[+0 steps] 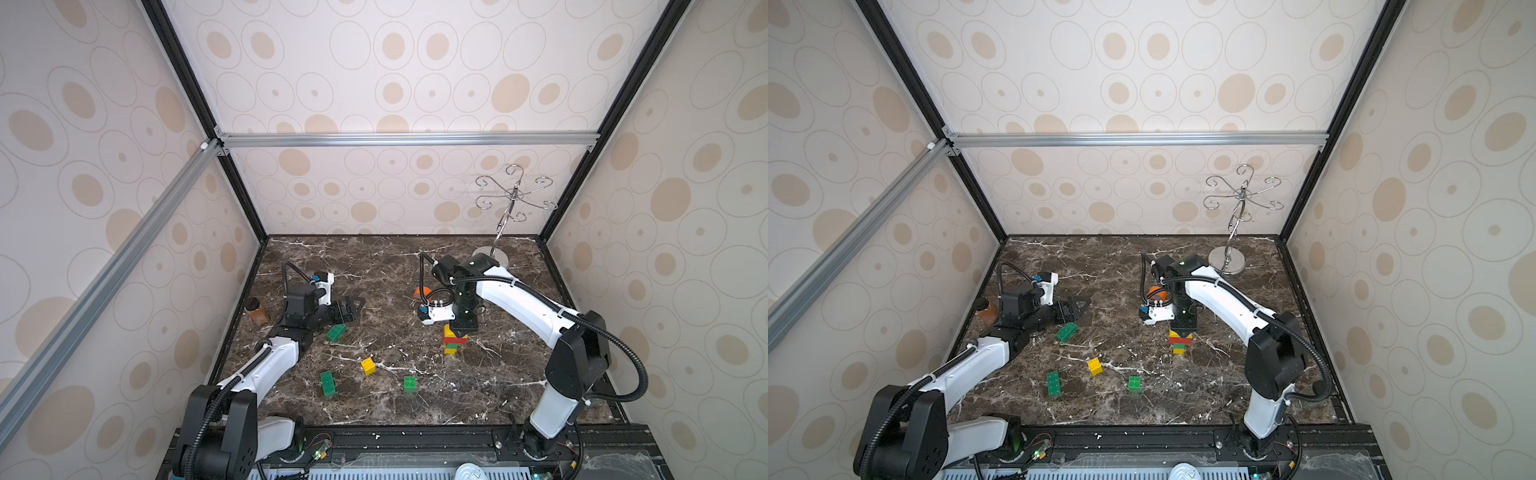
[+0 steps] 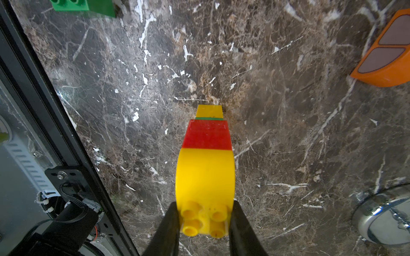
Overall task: Assemble an ice cream with lego
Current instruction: Assemble the lego brick with the lego brick.
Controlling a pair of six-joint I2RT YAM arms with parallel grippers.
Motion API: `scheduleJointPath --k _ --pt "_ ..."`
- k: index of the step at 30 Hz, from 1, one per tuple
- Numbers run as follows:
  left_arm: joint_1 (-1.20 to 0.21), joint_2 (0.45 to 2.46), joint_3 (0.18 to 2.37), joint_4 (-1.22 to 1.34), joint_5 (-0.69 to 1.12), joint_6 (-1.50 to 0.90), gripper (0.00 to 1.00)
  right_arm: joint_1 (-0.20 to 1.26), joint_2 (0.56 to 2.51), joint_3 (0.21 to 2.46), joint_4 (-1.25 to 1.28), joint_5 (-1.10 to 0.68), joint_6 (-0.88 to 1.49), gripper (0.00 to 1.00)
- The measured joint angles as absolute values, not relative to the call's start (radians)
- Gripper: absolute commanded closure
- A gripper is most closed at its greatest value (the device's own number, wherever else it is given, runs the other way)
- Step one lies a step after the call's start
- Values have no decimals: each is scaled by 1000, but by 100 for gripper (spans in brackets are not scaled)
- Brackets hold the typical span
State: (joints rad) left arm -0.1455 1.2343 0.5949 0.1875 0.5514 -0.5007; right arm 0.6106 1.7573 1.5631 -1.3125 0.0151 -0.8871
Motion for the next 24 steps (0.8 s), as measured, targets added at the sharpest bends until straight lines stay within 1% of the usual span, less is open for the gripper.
scheduleJointPath --k 8,19,24 --pt "-141 1234 595 187 551 -501 0 610 1757 1565 -1314 15 -887 63" --pt "-139 1234 595 187 551 -501 0 609 1784 1559 -1308 -2 -883 55" --pt "-136 1234 595 187 551 -501 0 609 1784 1559 -1304 -4 -879 50"
